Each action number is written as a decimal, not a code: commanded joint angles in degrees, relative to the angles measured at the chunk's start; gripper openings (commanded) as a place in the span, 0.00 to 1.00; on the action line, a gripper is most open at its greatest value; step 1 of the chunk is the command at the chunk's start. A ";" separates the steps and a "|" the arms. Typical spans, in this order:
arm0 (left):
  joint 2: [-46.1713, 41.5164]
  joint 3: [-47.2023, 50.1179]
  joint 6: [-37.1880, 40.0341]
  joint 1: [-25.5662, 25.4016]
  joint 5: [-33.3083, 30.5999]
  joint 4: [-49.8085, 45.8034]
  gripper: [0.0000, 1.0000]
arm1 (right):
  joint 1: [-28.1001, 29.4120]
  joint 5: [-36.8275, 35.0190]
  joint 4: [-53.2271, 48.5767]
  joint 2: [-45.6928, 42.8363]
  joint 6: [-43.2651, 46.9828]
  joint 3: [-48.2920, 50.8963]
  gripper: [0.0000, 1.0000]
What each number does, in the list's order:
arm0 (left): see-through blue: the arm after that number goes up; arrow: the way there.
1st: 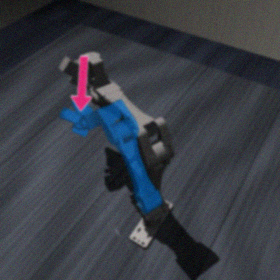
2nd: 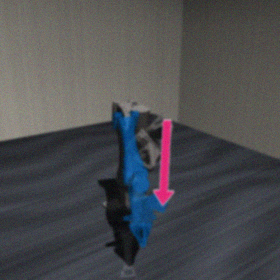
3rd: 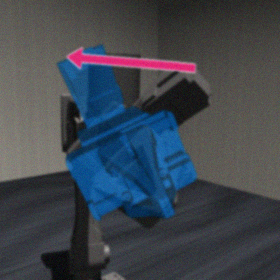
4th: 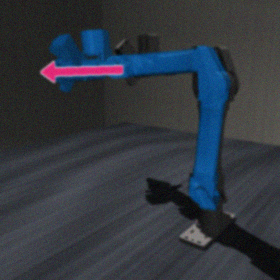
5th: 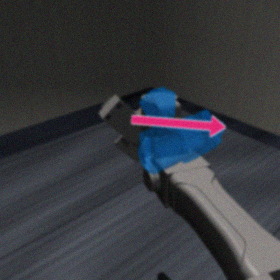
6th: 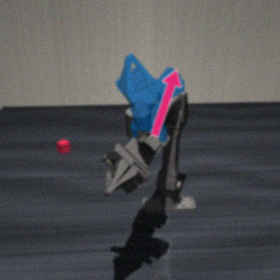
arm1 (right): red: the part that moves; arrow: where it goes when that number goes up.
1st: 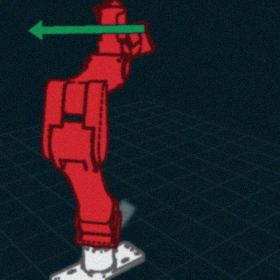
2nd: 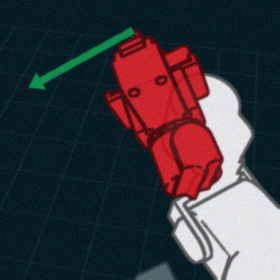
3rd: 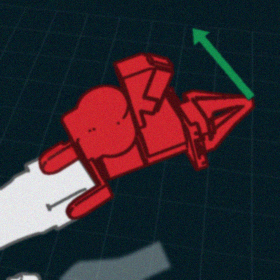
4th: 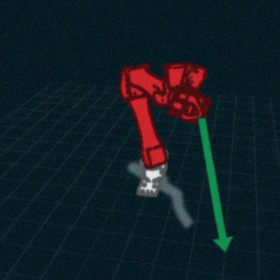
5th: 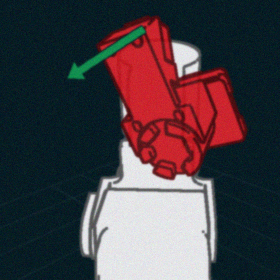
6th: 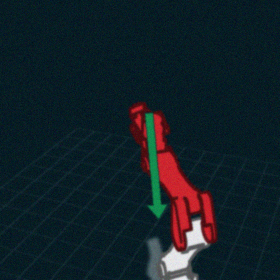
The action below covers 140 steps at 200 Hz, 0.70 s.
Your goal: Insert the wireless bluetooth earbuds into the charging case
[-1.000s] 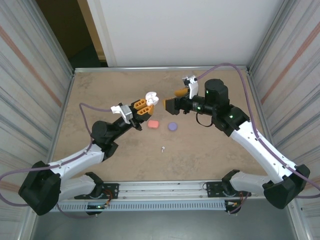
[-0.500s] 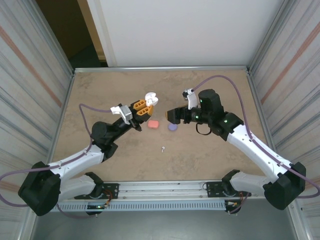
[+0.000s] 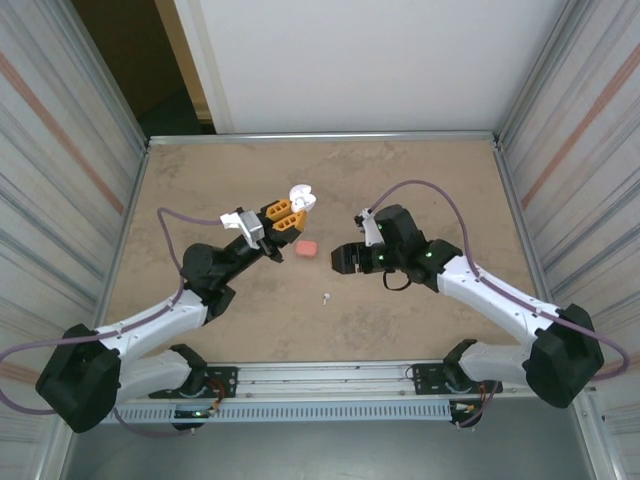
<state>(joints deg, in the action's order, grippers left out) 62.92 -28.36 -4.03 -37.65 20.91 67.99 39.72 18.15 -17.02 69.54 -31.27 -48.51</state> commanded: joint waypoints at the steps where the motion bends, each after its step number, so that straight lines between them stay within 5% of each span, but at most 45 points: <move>1: -1.57 0.15 0.74 -0.46 -0.57 2.96 0.00 | 1.61 -2.31 -0.28 1.79 -2.64 1.05 0.69; 140: -2.16 0.22 1.11 -0.43 -1.08 2.08 0.00 | 5.74 -4.23 1.40 14.97 -4.81 0.54 0.60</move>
<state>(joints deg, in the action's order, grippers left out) 62.54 -28.36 -4.03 -37.65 20.88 67.94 44.91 15.11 -15.90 82.70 -34.50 -47.97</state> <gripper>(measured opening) 0.194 0.611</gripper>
